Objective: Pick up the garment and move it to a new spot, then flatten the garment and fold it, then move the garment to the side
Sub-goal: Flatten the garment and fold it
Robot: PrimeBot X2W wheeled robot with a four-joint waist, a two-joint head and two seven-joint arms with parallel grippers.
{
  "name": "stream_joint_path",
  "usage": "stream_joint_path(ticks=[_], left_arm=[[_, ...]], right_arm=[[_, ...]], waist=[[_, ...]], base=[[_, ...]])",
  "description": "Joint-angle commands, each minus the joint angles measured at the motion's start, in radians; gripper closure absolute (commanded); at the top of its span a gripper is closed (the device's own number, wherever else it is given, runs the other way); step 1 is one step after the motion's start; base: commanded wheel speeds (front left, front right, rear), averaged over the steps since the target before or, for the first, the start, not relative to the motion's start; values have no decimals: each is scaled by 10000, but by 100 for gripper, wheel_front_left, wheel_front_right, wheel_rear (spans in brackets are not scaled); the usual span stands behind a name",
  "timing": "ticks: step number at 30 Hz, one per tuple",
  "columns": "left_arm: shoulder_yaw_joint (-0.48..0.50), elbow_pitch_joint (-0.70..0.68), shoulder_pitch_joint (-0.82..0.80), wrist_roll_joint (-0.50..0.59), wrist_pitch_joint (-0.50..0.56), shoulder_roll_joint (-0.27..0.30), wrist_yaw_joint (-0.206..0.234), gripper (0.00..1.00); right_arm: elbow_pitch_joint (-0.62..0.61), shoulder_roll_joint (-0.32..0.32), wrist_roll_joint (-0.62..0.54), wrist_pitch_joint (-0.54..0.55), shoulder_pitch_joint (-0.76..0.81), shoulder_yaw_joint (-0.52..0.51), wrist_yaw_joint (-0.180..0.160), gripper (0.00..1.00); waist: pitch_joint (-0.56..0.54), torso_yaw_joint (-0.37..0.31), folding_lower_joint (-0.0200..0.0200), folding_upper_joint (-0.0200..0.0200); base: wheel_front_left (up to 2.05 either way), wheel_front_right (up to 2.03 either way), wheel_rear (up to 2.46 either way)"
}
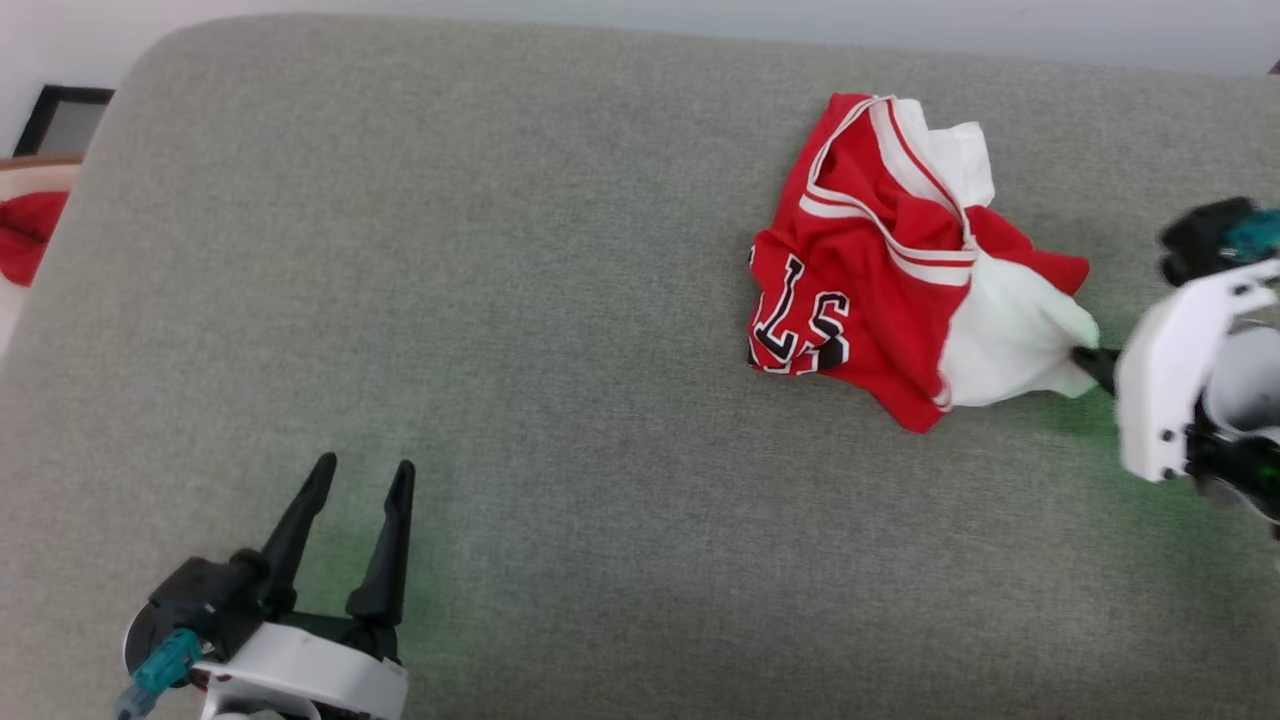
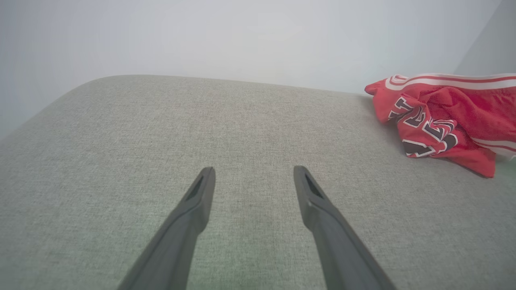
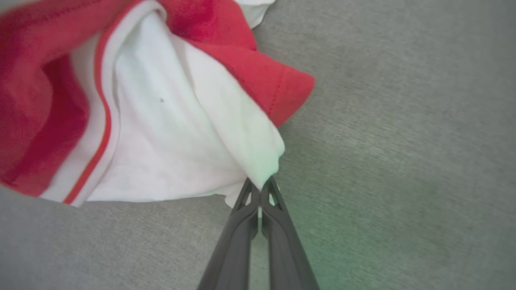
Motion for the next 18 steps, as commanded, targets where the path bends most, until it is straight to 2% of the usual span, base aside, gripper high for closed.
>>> stream_joint_path(ticks=[1,4,10,15,18], left_arm=[[46,12,11,-16,0,35,-23,0],[64,9,72,-9,0,52,-23,0],[18,-34,146,-6,0,80,-23,0],[-43,-17,99,-45,0,111,-23,0],[-115,24,56,-68,0,123,-24,0]], right_arm=[[-222,-182,-38,-113,336,-322,-8,100],[-546,-337,-89,-140,674,-767,-10,100],[-1524,-687,-455,-260,1644,-2866,-8,100],[-2086,-402,-1238,-488,2181,-4768,-8,100],[-2041,-88,-1814,-359,2517,-5324,-9,100]], waist=[[-84,-92,0,-1],[-135,-151,0,-1],[-172,-280,0,-1],[-165,-296,0,-1],[-165,-283,0,-1]], base=[[0,0,0],[0,0,0],[0,0,0],[0,0,0],[0,0,0]])
